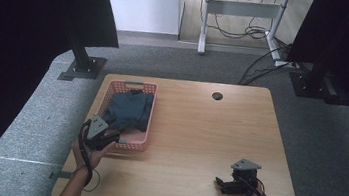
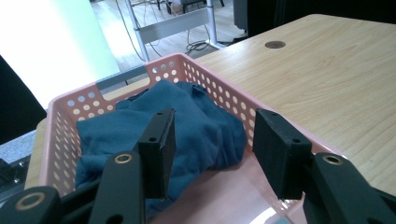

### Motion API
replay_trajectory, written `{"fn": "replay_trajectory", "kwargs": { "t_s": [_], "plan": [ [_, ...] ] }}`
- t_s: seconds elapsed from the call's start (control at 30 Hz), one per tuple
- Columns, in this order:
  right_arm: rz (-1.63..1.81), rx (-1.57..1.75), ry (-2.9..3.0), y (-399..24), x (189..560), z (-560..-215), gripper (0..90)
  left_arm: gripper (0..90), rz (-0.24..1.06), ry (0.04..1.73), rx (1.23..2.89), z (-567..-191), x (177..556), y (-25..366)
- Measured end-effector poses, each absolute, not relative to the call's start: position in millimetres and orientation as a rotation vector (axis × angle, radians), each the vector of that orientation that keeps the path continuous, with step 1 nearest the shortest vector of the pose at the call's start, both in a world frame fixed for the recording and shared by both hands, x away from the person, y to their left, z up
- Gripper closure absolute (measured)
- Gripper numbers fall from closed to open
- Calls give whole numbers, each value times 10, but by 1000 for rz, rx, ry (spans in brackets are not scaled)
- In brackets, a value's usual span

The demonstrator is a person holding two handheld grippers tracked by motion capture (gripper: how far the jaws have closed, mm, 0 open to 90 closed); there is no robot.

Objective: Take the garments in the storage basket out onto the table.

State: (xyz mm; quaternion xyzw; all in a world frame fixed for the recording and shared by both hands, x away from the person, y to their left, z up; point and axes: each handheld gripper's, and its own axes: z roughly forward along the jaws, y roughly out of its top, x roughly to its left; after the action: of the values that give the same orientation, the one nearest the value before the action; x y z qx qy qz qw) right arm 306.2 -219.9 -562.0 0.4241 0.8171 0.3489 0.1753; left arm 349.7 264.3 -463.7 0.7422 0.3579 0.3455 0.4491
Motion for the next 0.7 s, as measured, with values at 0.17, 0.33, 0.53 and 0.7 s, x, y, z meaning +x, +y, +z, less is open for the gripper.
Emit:
{"fn": "replay_trajectory", "kwargs": {
  "t_s": [0.17, 0.33, 0.53, 0.7],
  "plan": [
    [988, 1201, 2315, -2199, 3062, -5620, 9, 492, 856, 884, 1862, -4634, 3561, 2628],
    [989, 1202, 2315, -2199, 3062, -5620, 9, 493, 839, 883, 1897, -4660, 3634, 2607],
    [987, 1203, 2316, -2199, 3060, -5620, 9, 491, 826, 880, 1917, -4668, 3707, 2569],
    [987, 1203, 2316, -2199, 3061, -5619, 9, 492, 806, 881, 1929, -4671, 3777, 2553]
  ]
}}
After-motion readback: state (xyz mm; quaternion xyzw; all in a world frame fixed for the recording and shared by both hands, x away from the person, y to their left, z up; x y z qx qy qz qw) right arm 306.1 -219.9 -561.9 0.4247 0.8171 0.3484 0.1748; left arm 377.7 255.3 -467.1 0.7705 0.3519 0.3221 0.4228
